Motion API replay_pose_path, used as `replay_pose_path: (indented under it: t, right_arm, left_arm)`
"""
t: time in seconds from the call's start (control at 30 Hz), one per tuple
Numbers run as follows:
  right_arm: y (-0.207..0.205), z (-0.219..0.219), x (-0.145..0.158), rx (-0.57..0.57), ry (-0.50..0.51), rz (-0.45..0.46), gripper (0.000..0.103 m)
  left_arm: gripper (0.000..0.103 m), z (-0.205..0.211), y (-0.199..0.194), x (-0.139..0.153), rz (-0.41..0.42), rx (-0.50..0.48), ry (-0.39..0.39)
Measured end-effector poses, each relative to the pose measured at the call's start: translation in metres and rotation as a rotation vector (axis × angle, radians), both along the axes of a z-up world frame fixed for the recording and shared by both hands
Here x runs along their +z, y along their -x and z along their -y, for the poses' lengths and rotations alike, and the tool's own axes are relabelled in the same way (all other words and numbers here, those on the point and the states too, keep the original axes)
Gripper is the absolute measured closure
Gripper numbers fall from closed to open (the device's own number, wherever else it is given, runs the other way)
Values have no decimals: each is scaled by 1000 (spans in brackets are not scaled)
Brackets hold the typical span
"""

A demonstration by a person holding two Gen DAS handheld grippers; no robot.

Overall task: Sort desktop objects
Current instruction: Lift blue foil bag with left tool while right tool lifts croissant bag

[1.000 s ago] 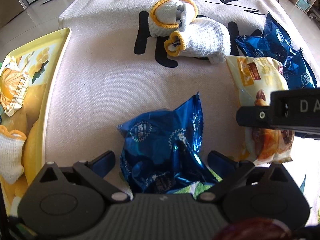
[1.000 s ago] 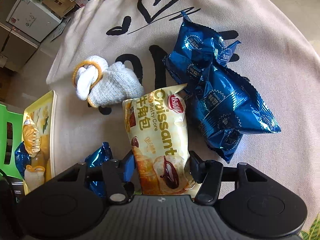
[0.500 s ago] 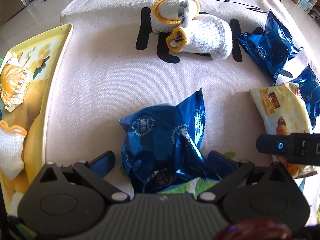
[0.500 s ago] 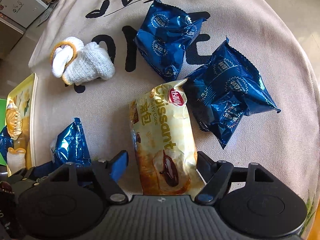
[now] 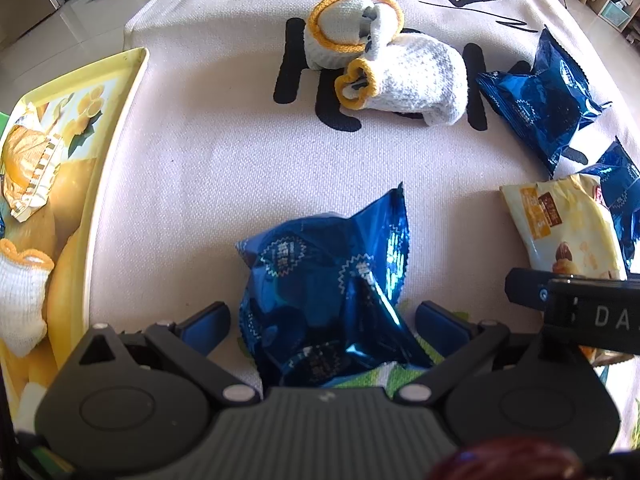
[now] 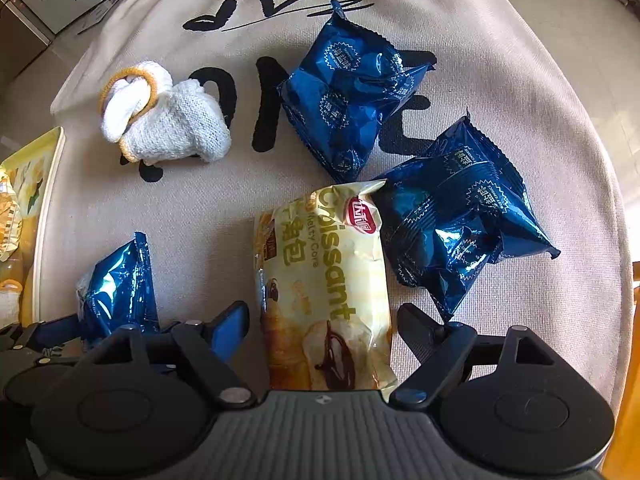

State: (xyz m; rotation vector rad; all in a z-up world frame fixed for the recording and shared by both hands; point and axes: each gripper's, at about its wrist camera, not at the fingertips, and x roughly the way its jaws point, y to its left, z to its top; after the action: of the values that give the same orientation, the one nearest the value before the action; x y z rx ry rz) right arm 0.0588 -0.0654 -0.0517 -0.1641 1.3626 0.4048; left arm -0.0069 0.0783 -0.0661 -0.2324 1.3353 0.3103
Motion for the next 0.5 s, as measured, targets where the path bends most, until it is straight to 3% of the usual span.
replay_pose_path:
  t: [0.33, 0.4, 0.5]
  right_arm:
    - [-2, 3, -1, 13, 21, 28, 22]
    - [-2, 3, -1, 18, 29, 41, 27]
    - [-3, 6, 2, 26, 12, 58, 42]
  left_arm:
    - [1, 0, 4, -1, 7, -12, -6]
    - [2, 2, 3, -1, 16, -21, -8]
    - [17, 6, 2, 5, 49, -47, -16]
